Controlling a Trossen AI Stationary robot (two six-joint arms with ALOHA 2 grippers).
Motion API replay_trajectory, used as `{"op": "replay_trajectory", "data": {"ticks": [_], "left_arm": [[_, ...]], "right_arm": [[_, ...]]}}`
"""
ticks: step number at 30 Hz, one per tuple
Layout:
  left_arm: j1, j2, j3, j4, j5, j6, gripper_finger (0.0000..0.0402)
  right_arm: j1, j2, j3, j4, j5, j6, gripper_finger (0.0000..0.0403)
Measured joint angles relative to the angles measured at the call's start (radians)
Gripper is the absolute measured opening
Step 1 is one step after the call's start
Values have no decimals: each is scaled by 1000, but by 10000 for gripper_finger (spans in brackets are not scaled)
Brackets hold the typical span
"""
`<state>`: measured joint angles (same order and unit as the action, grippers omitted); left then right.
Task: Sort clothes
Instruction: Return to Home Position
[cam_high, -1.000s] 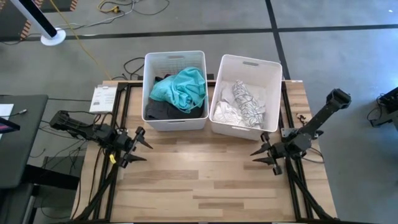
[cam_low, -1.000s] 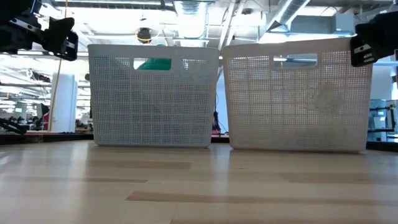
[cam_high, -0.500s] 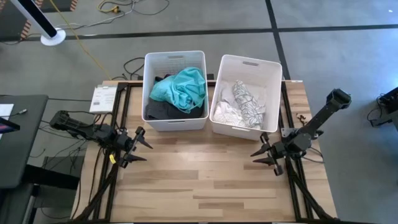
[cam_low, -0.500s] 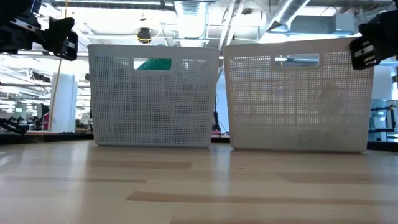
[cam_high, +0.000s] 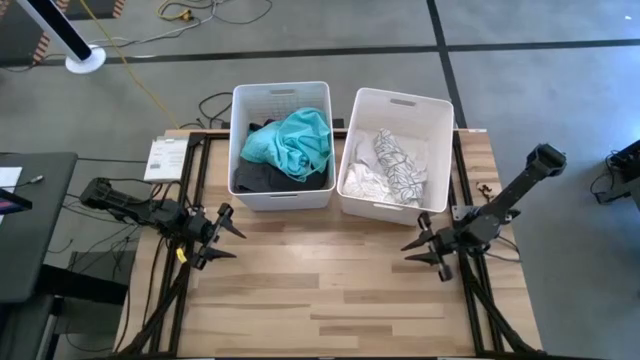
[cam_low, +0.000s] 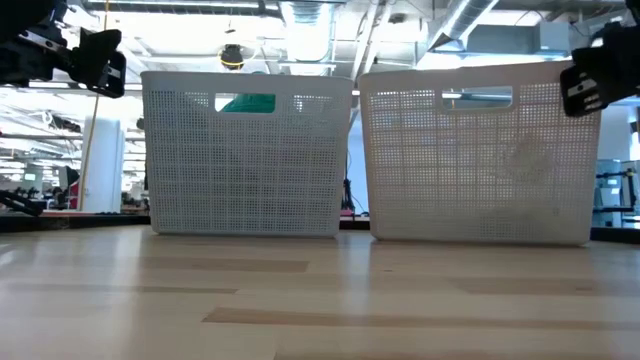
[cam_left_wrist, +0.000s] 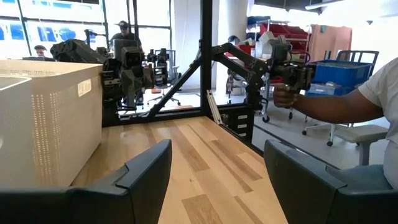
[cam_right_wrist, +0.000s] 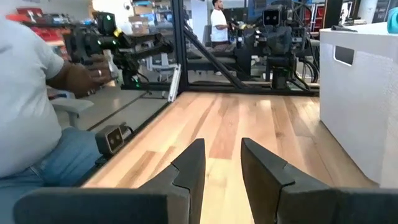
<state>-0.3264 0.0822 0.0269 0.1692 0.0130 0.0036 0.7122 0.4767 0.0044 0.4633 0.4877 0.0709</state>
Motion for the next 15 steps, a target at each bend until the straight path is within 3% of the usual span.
{"op": "replay_trajectory", "data": {"ticks": [12,15], "left_arm": [[0,0,0,1,0,17,249],[0,0,0,1,0,40,249]], "right_arm": [[-5,1,0,-134,-1,120,116],[-8,0,0,-135,-84,58,116]]}}
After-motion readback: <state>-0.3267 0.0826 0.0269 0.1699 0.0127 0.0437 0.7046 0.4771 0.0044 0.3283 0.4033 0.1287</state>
